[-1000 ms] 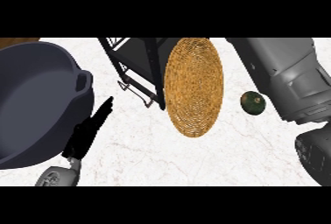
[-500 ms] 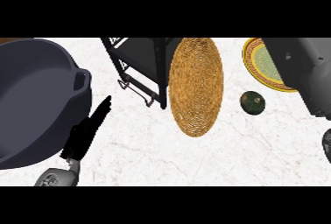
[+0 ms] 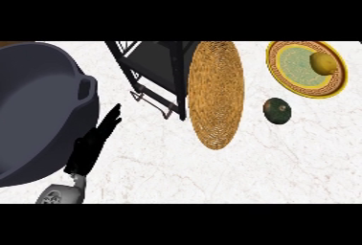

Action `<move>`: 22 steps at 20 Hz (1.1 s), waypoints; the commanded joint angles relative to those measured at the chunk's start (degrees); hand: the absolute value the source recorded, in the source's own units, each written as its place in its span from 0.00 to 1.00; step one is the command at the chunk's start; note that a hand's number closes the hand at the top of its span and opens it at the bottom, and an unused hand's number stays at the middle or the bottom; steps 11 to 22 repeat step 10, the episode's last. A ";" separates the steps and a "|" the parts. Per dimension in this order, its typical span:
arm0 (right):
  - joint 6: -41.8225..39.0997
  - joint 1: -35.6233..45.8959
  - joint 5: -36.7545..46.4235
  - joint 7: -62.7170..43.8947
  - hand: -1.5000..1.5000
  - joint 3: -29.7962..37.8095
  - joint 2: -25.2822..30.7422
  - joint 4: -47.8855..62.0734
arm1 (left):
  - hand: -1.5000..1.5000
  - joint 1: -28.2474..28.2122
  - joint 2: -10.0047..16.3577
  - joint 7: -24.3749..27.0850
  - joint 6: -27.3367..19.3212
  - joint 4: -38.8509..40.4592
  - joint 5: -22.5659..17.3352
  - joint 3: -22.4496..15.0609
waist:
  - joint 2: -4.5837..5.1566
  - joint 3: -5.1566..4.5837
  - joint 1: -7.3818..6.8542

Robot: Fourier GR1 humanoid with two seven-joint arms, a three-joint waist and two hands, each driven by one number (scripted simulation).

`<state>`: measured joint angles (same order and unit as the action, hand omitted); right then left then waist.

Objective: Pick the cupcake from the placemat and place it in the tiered shelf

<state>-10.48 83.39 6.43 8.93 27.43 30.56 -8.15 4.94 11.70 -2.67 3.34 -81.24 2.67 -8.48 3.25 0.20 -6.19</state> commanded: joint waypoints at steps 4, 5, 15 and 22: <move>-6.21 -3.53 1.33 4.16 0.00 -1.00 5.00 -0.60 | 0.50 -1.38 -0.28 0.43 0.02 0.94 1.26 -1.28 | 0.48 0.01 -1.24; -7.03 -2.48 1.23 3.26 0.00 -0.90 5.23 -0.41 | 0.50 0.19 -0.64 0.29 -0.13 1.83 0.75 -0.56 | 0.68 -0.02 -1.26; -9.75 -4.66 3.41 5.30 0.00 -2.82 7.32 -0.43 | 0.50 0.76 -0.94 -1.18 0.81 0.84 0.16 -1.12 | 0.76 0.03 -1.52; -9.75 -4.66 3.41 5.30 0.00 -2.82 7.32 -0.43 | 0.50 0.76 -0.94 -1.18 0.81 0.84 0.16 -1.12 | 0.76 0.03 -1.52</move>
